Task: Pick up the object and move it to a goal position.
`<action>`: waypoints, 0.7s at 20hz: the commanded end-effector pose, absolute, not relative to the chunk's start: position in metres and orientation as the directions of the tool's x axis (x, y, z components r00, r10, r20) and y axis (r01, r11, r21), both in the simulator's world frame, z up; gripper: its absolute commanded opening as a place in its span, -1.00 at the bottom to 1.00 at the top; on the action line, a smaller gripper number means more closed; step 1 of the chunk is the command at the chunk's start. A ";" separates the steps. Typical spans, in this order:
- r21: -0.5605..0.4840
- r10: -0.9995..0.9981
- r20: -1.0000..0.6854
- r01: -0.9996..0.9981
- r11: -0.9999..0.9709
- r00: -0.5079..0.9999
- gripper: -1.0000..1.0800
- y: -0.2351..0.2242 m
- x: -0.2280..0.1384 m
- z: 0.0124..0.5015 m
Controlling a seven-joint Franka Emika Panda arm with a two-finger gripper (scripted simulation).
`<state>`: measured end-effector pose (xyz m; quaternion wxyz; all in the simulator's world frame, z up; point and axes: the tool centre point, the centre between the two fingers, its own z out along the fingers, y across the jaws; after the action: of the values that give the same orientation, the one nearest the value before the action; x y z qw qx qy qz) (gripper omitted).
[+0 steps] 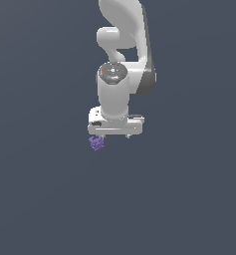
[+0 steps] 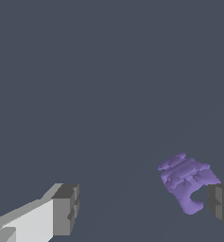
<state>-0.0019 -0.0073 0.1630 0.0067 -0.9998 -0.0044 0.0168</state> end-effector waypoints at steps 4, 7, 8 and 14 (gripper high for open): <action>-0.016 0.007 -0.030 0.007 -1.000 1.000 0.92 -0.008 -0.001 0.165; -0.016 -0.005 -0.030 -0.005 -1.000 1.000 0.92 -0.009 -0.001 0.164; -0.016 -0.012 -0.030 -0.013 -1.000 0.999 0.92 -0.010 -0.002 0.164; -0.015 -0.090 -0.030 -0.090 -0.996 0.996 0.92 -0.017 -0.004 0.157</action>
<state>-0.0035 -0.0146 0.1592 0.0082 -0.9993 0.0337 0.0145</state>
